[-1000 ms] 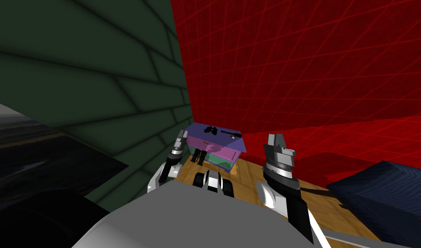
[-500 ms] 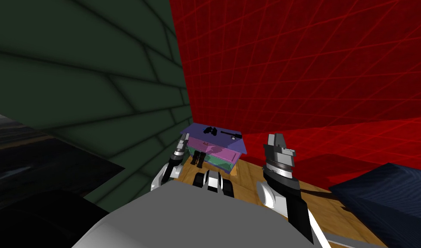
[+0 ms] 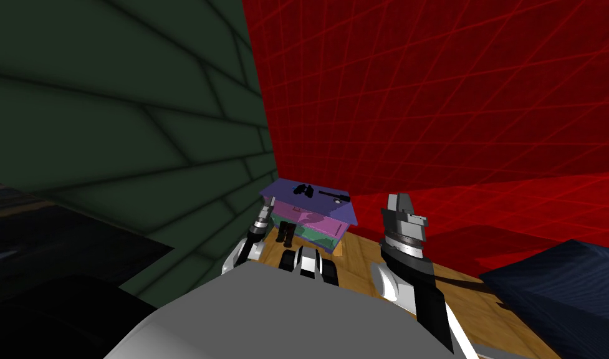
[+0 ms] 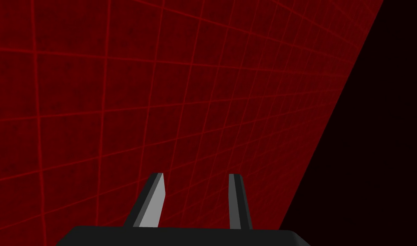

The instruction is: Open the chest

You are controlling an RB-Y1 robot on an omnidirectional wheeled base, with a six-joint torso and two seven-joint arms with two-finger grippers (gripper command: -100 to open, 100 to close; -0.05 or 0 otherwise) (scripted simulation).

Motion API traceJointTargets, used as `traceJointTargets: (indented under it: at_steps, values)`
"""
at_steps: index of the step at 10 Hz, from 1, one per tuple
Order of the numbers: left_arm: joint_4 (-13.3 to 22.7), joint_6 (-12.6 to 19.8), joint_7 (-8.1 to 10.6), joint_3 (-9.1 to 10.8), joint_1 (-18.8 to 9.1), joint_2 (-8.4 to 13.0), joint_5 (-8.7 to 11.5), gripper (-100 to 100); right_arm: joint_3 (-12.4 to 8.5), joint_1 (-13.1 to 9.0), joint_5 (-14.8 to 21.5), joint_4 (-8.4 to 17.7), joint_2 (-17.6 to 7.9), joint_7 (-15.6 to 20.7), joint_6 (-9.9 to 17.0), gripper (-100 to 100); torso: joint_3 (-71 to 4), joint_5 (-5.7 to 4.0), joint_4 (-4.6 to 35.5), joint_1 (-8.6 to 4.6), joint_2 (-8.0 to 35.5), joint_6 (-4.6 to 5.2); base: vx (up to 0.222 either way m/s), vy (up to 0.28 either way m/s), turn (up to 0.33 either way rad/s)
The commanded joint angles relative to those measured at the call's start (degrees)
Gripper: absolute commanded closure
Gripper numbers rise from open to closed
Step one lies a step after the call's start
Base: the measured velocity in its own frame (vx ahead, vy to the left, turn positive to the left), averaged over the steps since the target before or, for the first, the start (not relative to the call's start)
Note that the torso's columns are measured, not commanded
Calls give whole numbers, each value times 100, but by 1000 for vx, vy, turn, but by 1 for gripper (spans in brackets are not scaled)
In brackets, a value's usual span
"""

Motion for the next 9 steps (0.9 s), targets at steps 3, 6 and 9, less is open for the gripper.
traceJointTargets:
  at_steps: [3,6,9]
  values:
    - [751,-304,-74,-34,-136,0,-87,-100,0,0,0,0,0,0,0,0,-2,-1,0,-2,-3,0,36,-9,-1]
    - [1200,-479,-114,-52,-224,-1,-139,-100,0,0,0,0,0,0,0,0,0,0,0,1,0,0,33,-7,-1]
    - [1652,-661,-155,-70,-313,-6,-193,-100,0,0,0,0,0,0,0,0,-2,-1,-1,-2,-3,1,34,-7,-1]
